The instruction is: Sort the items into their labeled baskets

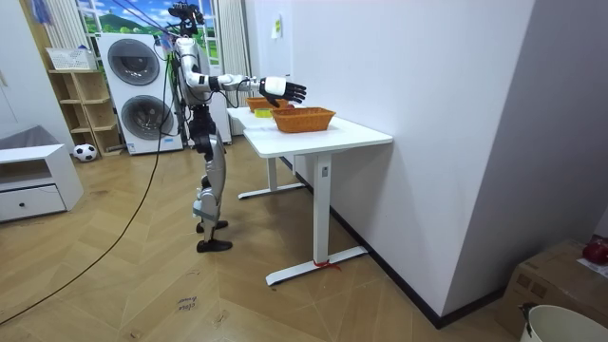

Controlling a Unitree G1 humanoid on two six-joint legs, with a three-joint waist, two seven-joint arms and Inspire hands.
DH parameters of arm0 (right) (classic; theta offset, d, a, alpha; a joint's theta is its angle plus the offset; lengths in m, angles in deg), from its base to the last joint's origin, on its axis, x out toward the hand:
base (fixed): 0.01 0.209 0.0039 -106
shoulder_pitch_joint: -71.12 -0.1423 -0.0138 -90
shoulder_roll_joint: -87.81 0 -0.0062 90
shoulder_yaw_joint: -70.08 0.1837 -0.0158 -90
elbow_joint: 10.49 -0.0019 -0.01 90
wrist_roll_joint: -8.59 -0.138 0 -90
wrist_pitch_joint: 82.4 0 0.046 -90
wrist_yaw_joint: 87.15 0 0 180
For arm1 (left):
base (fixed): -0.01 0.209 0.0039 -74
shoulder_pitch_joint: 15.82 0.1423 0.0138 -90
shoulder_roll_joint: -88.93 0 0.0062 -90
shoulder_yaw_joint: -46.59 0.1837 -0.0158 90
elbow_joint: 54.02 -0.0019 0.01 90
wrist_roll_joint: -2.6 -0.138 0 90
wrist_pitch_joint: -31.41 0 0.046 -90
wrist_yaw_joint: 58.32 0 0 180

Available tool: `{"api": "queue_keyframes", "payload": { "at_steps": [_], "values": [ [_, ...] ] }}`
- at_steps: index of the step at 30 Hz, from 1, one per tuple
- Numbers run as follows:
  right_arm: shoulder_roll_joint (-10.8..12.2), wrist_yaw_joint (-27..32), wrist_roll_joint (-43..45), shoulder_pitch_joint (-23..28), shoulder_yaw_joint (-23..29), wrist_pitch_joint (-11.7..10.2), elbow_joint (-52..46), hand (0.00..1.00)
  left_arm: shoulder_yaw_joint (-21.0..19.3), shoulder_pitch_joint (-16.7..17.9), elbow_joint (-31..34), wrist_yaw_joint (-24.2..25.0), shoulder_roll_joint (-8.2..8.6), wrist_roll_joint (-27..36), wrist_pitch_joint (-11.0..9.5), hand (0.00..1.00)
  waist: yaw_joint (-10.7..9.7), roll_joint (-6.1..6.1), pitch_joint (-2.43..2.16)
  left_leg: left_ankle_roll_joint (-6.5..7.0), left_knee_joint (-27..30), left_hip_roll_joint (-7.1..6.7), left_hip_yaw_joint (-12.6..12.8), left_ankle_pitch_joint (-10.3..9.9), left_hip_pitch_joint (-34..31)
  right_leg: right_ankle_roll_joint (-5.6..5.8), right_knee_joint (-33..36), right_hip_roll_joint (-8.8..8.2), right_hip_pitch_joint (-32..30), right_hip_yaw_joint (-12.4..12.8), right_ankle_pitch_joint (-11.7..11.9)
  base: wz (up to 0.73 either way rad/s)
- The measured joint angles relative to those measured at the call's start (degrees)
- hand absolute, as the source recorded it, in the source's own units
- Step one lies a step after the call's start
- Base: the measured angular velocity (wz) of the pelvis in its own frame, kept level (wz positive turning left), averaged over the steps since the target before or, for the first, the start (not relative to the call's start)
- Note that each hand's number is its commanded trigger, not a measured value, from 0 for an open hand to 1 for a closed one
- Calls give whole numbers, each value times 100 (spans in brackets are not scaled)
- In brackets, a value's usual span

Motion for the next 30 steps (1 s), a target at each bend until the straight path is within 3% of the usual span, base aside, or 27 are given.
{"api": "queue_keyframes", "payload": {
  "at_steps": [12, 22, 26, 30],
  "values": [
    [0, 65, 98, 0, 2, 0, -123, 0, -96, 4, 57, 1, 5, 1, 0, 0, 82, -18, -10, 0, -3, 0, 12, 0, 6, 0, 2, -1, 2, 7, 0, 0],
    [0, 311, 91, -27, 19, -2, -777, 0, -135, 51, 25, 4, 5, -5, 0, 0, 117, -4, -5, 0, 14, -2, -46, 0, -2, 0, 3, -8, 14, -23, 0, 0],
    [0, 313, -137, -66, 18, -1, -1284, 0, -134, 54, 25, 14, 5, -4, 14, 0, 119, 22, 10, 0, 17, 1, -60, 0, -3, 0, 4, -6, 26, -49, 0, 2],
    [1, 367, -419, -168, 5, 3, -1415, 0, -93, 35, 25, 8, 0, -4, 42, 0, 108, 3, -2, 0, 17, -9, -127, 0, -10, 0, -1, -18, 61, -151, 0, 10]
  ]
}}
